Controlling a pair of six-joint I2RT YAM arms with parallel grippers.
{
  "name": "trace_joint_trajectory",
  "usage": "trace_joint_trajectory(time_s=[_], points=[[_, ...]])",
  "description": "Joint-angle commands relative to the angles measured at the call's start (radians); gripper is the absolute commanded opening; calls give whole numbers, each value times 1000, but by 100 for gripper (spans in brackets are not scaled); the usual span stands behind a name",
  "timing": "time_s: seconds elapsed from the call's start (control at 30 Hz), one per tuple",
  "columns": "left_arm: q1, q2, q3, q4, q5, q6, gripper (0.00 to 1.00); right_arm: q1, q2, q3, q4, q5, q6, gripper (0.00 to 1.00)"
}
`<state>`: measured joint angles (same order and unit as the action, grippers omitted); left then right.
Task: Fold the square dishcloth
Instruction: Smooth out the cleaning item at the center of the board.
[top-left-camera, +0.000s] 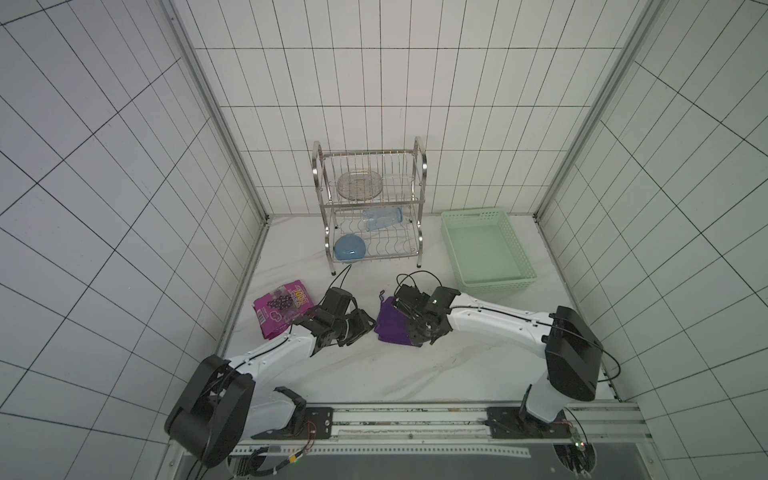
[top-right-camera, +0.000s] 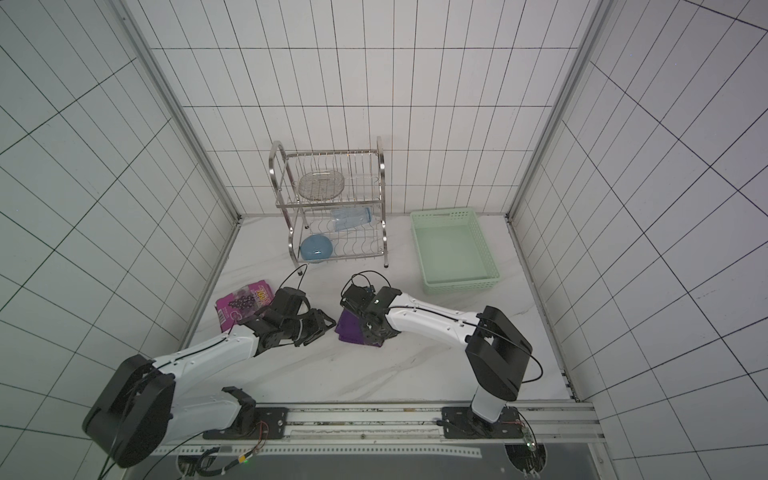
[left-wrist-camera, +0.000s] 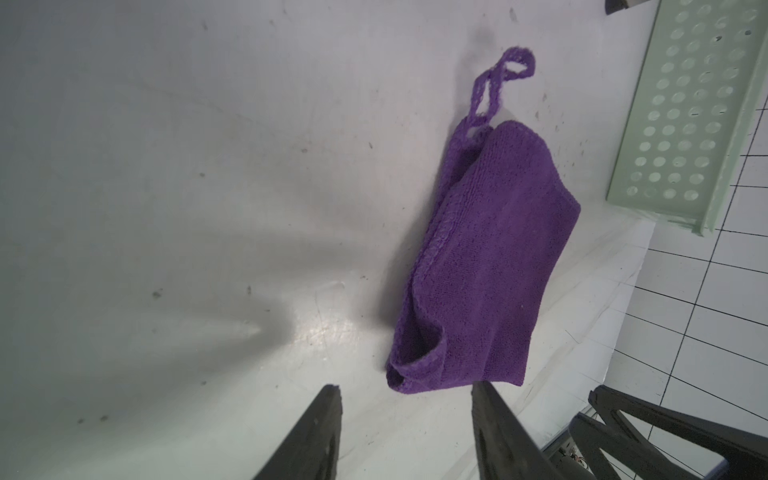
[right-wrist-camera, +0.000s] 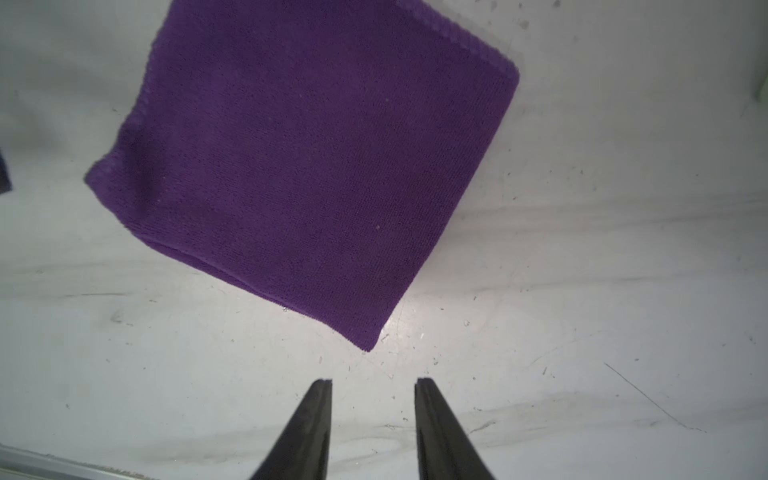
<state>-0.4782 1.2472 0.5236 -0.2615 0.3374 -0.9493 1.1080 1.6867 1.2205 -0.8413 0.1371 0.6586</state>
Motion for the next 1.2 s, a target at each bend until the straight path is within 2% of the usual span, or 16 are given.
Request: trace_joint_trajectory(time_s=[0.0,0.37,0.53,0.6,0.7,0.87,1.17], points=[[-4,24,4,50,-5,12,52,9,3,-24,30,27,19,40],[-33,174,46,160,69,20,41,16,16,-62,52,4,8,42],[-40,192,55,170,73,18,41,16,25,-61,52,12,15,42],[-39,179,53,166,68,17,43,16,24,-65,51,19,23,41],[-40,152,54,151,53,18,52,15,21,-70,52,24,33,41],[-40,162,57,141,43,27,53,15,22,-72,70,9,29,41],[-45,201,63,173,67,18,29,18,60,-58,81,-20,1,42]])
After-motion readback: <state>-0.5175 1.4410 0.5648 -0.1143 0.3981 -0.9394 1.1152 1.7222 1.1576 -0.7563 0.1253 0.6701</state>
